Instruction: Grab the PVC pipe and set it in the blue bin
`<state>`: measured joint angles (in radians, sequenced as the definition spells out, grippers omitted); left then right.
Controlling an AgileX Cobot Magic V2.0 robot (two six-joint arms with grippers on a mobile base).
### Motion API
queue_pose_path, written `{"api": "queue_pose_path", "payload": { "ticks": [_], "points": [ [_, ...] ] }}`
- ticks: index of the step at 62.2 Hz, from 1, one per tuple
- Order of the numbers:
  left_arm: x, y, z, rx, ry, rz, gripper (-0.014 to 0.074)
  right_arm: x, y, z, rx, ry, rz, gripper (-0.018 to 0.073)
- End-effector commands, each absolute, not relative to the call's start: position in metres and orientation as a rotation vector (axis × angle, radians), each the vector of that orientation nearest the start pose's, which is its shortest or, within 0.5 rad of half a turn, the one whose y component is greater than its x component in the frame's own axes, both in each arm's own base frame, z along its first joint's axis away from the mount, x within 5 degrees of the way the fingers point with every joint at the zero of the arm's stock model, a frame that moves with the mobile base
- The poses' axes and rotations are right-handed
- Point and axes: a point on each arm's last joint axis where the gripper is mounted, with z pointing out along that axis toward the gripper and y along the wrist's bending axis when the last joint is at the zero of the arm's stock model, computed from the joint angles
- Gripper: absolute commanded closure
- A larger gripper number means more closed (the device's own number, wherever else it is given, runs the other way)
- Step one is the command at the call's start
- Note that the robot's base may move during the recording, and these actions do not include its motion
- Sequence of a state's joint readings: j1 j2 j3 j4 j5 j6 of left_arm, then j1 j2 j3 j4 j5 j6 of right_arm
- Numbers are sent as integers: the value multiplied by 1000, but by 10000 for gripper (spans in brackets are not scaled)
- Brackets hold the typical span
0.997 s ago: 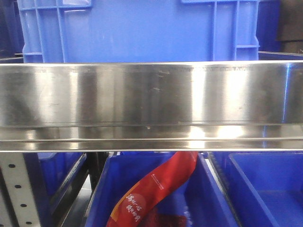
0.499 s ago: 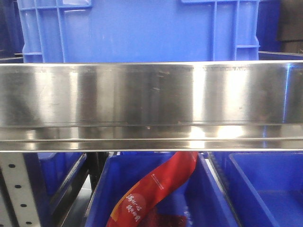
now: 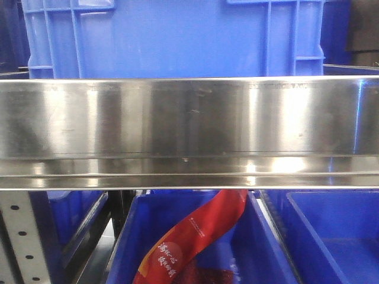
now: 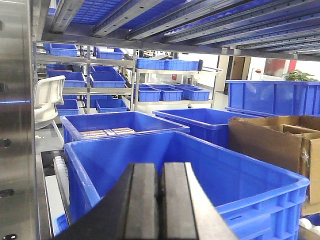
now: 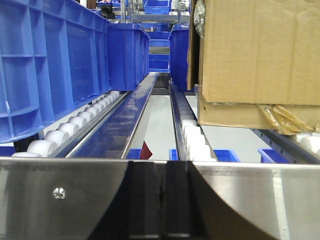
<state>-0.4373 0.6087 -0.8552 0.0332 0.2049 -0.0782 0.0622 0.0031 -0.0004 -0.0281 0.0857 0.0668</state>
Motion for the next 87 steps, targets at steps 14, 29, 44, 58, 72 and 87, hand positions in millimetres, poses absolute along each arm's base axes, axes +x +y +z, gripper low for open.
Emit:
{"api": "queue_pose_path", "payload": {
  "ticks": [14, 29, 44, 58, 72, 87],
  "points": [
    [99, -43, 431, 339, 1412, -279, 707, 56, 3, 208, -28, 1543, 57, 727],
    [97, -31, 404, 396, 1473, -64, 707, 56, 3, 208, -28, 1543, 57, 727],
    [86, -16, 328, 216, 1625, -75, 707, 56, 3, 208, -28, 1543, 57, 727],
    [73, -4, 249, 98, 1687, -10, 707, 56, 3, 208, -28, 1543, 57, 727],
    [58, -2, 196, -22, 1676, -67, 707, 56, 3, 208, -28, 1543, 57, 727],
    [56, 0, 202, -63, 1611, -66, 707, 56, 3, 208, -28, 1543, 57, 727]
  ]
}}
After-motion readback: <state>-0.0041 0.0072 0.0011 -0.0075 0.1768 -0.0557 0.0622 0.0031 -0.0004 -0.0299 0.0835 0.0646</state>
